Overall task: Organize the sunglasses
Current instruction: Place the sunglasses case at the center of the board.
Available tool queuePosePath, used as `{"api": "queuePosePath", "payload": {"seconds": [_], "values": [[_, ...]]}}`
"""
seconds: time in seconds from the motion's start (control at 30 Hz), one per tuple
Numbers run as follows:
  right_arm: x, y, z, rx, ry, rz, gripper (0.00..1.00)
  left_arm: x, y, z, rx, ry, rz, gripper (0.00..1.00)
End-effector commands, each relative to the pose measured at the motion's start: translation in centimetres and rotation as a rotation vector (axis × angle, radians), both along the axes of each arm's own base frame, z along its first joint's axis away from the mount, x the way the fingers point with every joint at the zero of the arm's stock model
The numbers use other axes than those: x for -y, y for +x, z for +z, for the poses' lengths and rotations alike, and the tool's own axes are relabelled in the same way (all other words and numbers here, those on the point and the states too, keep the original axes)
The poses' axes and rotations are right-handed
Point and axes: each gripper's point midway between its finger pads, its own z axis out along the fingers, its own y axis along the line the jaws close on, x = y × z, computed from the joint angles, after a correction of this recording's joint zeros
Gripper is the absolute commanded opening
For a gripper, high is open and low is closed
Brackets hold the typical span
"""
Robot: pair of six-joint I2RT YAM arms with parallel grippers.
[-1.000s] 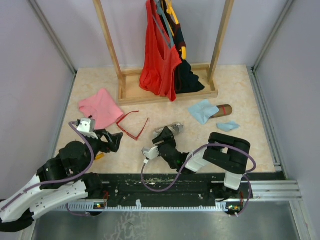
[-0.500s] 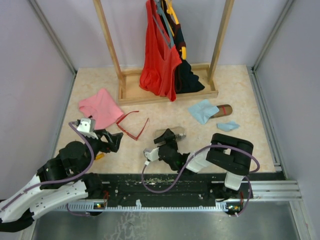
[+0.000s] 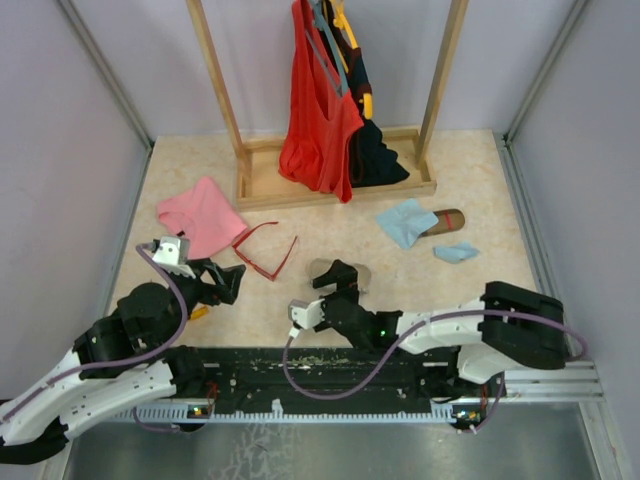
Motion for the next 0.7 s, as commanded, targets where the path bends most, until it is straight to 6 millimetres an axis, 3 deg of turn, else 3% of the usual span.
{"api": "queuePosePath", "payload": {"seconds": [0.0, 0.07, 0.17, 0.27, 0.4, 0.5, 0.57, 0.67], "values": [[0.8, -2.4, 0.2, -0.114, 0.047, 0.018, 0.97, -0.1, 0.0, -0.1, 0.002, -0.009, 0.007, 0.89], [1.4, -3.4, 0.3, -0.154, 0.047, 0.025, 0.98, -0.1, 0.0, -0.1, 0.002, -0.012, 0.008, 0.89], [1.5, -4.4, 2.2, -0.201, 0.163, 0.025, 0.98, -0.1, 0.0, -0.1, 0.001, -0.015, 0.005, 0.89], [1.3, -5.3, 5.5, -0.293, 0.407, -0.005, 0.98, 0.2, 0.0, -0.2, 0.001, -0.015, -0.007, 0.89], [1.4, -6.0, 8.2, -0.472, 0.764, -0.144, 0.95, 1.5, -0.2, -0.5, -0.012, -0.001, -0.057, 0.89], [3.0, -5.2, 7.8, -0.638, 0.989, -0.397, 0.91, 3.4, -0.3, -1.1, -0.047, 0.009, -0.113, 0.89], [5.3, -3.4, 6.5, -0.739, 1.112, -0.625, 0.9, 4.9, -0.2, -1.4, -0.069, 0.013, -0.152, 0.89], [7.0, -2.3, 4.7, -0.829, 1.245, -0.756, 0.86, 7.5, 0.3, -2.9, -0.133, 0.054, -0.19, 0.89]]}}
